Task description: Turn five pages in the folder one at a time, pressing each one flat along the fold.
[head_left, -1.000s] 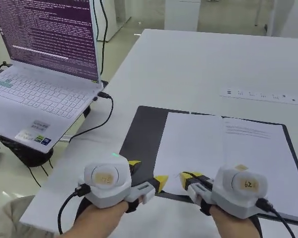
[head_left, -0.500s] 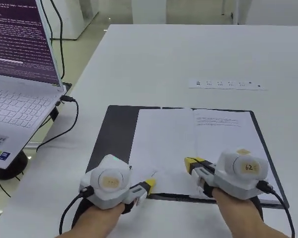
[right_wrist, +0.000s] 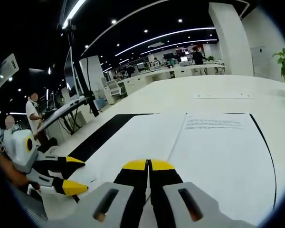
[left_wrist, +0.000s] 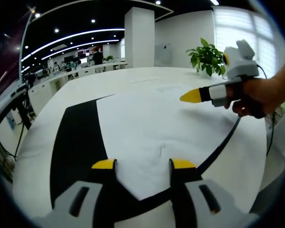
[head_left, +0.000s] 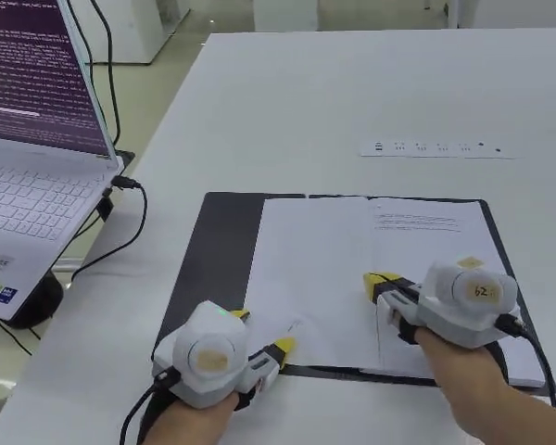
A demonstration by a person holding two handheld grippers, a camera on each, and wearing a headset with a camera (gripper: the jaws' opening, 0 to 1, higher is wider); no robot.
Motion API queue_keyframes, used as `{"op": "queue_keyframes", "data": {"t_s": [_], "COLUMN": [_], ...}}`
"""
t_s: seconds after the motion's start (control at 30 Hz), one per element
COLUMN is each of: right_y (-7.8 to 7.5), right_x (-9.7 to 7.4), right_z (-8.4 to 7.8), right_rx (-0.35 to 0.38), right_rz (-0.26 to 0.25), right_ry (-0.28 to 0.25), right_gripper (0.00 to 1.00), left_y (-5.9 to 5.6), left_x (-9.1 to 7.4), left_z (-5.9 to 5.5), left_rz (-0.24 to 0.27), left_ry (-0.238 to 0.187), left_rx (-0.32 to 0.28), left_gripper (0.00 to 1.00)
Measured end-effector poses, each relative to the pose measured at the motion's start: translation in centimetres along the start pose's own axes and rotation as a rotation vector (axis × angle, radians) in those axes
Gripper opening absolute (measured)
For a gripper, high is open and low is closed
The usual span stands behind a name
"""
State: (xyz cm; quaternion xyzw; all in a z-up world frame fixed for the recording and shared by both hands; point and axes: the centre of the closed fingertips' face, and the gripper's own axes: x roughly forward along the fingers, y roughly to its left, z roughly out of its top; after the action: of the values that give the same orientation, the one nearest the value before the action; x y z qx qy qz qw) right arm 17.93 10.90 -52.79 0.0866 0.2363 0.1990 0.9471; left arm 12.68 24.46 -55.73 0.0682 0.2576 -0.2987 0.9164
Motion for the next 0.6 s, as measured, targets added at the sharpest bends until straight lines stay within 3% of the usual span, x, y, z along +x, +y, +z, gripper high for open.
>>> {"op": "queue_keyframes", "data": {"t_s": [0.4,0.6], "right_y": [-1.7,-2.4], "right_x": [3.0,4.1], "right_z": [0.2,1.0], "right_rx": [-0.016,0.021], "right_rz": [-0.018,-0.033], "right_ry": [0.013,-0.006], "right_gripper": [0.00,0.00], "left_y": [0.0,0.0], "left_x": [-0.1,-0.1], "left_z": [0.1,0.1], "left_rz": [0.012,0.012], "left_ry": [-0.032,-0.038], "left_rx": [-0.010,-0.011], "left_gripper": [0.43,0.43]}}
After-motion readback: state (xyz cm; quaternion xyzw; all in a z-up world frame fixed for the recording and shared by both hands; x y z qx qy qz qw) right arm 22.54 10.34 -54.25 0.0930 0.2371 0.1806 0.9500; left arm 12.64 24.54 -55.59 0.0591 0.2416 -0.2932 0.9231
